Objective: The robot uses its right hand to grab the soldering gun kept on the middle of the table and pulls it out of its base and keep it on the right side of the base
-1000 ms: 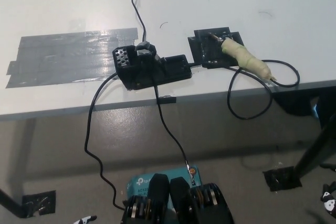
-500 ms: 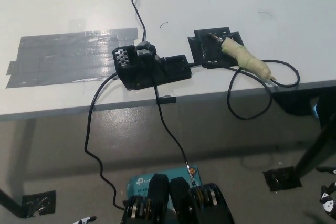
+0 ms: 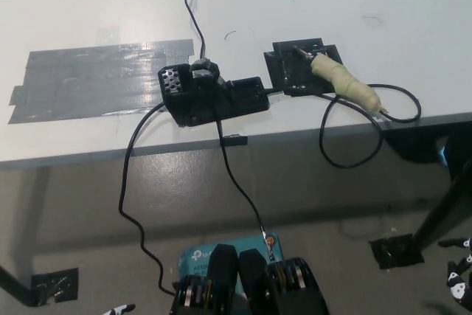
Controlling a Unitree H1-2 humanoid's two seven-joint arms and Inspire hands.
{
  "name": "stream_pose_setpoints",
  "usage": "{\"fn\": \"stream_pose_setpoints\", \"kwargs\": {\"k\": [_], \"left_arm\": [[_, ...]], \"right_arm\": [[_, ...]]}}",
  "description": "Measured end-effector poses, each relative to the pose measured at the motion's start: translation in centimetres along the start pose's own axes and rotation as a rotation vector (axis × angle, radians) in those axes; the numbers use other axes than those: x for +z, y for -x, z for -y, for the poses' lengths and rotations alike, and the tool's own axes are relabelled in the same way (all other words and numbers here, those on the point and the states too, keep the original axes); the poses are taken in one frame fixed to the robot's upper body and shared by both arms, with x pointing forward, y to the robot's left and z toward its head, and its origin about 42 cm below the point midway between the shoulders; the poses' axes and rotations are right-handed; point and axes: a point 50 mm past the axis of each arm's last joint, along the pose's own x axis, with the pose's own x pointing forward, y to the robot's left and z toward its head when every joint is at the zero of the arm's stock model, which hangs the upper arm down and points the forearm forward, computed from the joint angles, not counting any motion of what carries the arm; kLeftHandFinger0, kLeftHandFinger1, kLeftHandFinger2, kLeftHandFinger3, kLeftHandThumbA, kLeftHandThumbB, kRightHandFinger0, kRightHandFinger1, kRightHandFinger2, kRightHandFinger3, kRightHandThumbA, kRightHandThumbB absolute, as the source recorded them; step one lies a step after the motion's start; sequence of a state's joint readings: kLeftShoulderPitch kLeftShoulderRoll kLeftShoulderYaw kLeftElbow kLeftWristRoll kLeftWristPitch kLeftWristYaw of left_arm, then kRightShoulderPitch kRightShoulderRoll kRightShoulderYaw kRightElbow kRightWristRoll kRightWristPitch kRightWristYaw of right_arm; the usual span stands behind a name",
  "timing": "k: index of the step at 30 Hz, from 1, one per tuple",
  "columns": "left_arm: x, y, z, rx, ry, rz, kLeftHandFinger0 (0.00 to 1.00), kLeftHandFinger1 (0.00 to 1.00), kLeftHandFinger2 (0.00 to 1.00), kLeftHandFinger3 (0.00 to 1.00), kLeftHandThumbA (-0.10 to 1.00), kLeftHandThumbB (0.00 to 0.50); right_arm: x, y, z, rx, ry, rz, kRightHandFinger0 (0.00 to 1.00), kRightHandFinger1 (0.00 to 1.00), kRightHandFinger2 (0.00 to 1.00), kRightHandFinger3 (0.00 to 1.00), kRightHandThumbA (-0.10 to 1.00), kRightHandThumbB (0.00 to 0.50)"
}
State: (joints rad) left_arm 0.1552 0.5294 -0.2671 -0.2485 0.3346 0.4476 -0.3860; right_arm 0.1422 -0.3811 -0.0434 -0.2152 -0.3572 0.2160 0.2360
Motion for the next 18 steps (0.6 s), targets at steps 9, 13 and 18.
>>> {"fn": "stream_pose_setpoints", "kwargs": {"k": [9,13,18], "left_arm": [[0.00,0.01,0.00,0.000,-0.001,0.000,0.76,0.85,0.98,1.00,0.60,0.146],[0.00,0.01,0.00,0.001,-0.001,0.000,0.77,0.86,0.99,1.00,0.61,0.145],[0.00,0.00,0.00,0.001,-0.002,0.000,0.77,0.86,1.00,1.00,0.60,0.143]], "right_arm": [[0.14,-0.17,0.06,-0.002,0.001,0.003,0.00,0.04,0.30,0.69,0.32,0.094],[0.14,-0.17,0.07,-0.002,0.002,0.003,0.02,0.06,0.30,0.69,0.34,0.100],[0.10,-0.15,0.08,-0.002,-0.001,-0.007,0.04,0.09,0.31,0.70,0.32,0.093]]}}
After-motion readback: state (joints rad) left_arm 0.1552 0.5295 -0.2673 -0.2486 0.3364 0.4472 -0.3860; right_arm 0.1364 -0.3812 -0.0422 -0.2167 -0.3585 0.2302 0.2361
